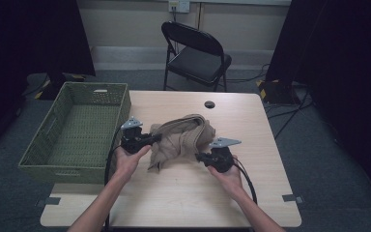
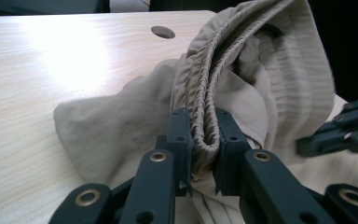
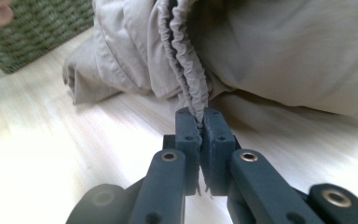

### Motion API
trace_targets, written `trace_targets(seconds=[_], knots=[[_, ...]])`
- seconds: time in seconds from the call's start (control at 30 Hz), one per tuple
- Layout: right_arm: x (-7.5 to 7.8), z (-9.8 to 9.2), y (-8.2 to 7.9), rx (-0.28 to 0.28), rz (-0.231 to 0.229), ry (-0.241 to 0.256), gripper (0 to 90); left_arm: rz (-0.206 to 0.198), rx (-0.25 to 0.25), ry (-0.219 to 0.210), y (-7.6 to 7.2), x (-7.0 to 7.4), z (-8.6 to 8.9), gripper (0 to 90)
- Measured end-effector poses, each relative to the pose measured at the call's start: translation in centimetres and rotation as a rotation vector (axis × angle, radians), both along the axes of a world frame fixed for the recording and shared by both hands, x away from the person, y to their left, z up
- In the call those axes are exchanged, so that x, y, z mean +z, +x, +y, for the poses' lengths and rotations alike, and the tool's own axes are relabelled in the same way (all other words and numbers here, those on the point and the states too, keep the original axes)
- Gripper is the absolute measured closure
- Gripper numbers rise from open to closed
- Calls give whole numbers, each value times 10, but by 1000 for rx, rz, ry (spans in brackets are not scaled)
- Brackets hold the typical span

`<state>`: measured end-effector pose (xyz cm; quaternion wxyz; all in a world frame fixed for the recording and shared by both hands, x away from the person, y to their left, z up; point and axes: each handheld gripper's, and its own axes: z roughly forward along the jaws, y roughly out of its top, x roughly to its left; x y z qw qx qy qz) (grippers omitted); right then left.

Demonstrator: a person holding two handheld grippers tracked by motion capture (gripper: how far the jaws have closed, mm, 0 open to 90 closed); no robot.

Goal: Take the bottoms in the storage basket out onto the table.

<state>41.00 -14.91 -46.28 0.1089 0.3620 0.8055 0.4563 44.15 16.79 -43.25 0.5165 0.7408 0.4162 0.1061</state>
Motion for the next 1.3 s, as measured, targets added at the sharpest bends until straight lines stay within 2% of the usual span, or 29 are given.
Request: trace_targets(seconds=[0.17,0.23,0.33,0.47,0.57,0.7,0.73,0.83,1.0,1.13,1.2,1.23,1.3], knots=[[21,-28,-5,-35,-30,12,864,8,19,15,0,-1,2,792],[27,-43,-6,-73,-43,24,865,14,39,16,1,-2,4,793],[35,-64,-5,-127,-58,48,866,23,38,20,1,-4,5,793],[40,-77,1,-178,-81,53,865,39,34,41,3,-8,1,792],[33,-75,8,-192,-72,77,837,67,42,65,6,-16,-2,792],[23,-70,13,-199,-66,94,697,91,57,59,9,-24,3,792],[22,-70,13,-204,-71,97,638,93,63,53,9,-25,3,792],[16,-71,9,-195,-49,111,545,97,61,62,9,-26,5,792],[7,-69,-5,-153,-50,73,468,102,61,54,9,-27,4,791],[-3,-63,-4,-137,-24,54,462,107,61,53,9,-28,5,791],[-10,-58,-2,-121,-2,26,470,110,62,52,9,-29,6,790],[-15,-55,0,-116,8,-1,493,112,60,54,10,-30,6,790],[-19,-53,3,-114,20,-11,598,113,61,52,10,-30,6,790]])
